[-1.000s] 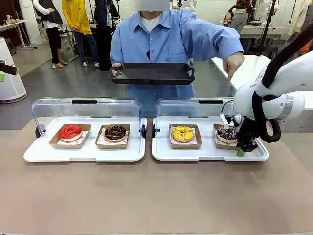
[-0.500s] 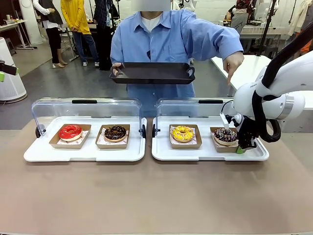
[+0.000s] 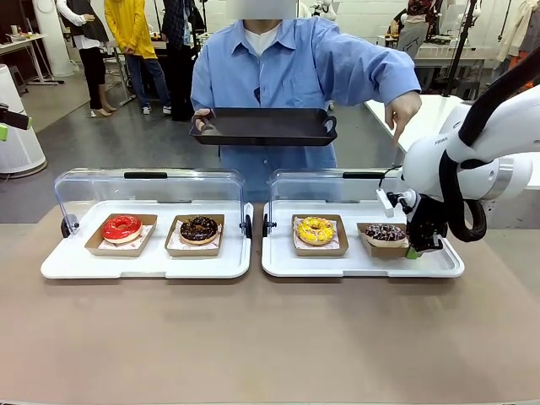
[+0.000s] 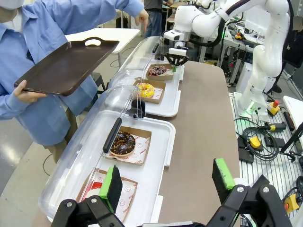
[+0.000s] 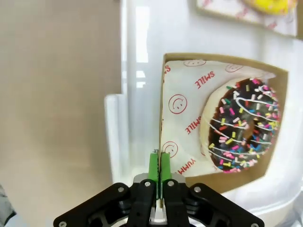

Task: Provide the desired donut to the person.
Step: Pick up and lift the Paper togo box containing the Donut pointed at by the person.

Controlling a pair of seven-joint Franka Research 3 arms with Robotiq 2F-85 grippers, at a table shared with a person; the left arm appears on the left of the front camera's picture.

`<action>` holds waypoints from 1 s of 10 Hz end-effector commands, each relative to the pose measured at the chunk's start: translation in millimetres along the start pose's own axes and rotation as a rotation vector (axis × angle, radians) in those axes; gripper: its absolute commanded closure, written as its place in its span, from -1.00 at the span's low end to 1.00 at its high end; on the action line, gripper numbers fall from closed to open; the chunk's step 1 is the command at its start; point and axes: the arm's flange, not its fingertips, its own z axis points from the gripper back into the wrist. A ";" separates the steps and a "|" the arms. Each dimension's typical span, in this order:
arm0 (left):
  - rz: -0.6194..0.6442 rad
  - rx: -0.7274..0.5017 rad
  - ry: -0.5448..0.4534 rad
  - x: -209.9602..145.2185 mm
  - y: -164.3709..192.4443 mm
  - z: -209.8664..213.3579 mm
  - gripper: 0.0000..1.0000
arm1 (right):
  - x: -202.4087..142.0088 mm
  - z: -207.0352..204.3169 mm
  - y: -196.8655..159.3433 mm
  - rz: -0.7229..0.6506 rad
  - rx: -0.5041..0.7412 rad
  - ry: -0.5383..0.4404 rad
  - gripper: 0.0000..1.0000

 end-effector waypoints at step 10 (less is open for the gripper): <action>-0.004 -0.001 -0.008 0.8 -0.4 1.4 -1.00 | 71.7 222.7 116.2 -0.098 -0.005 0.155 1.00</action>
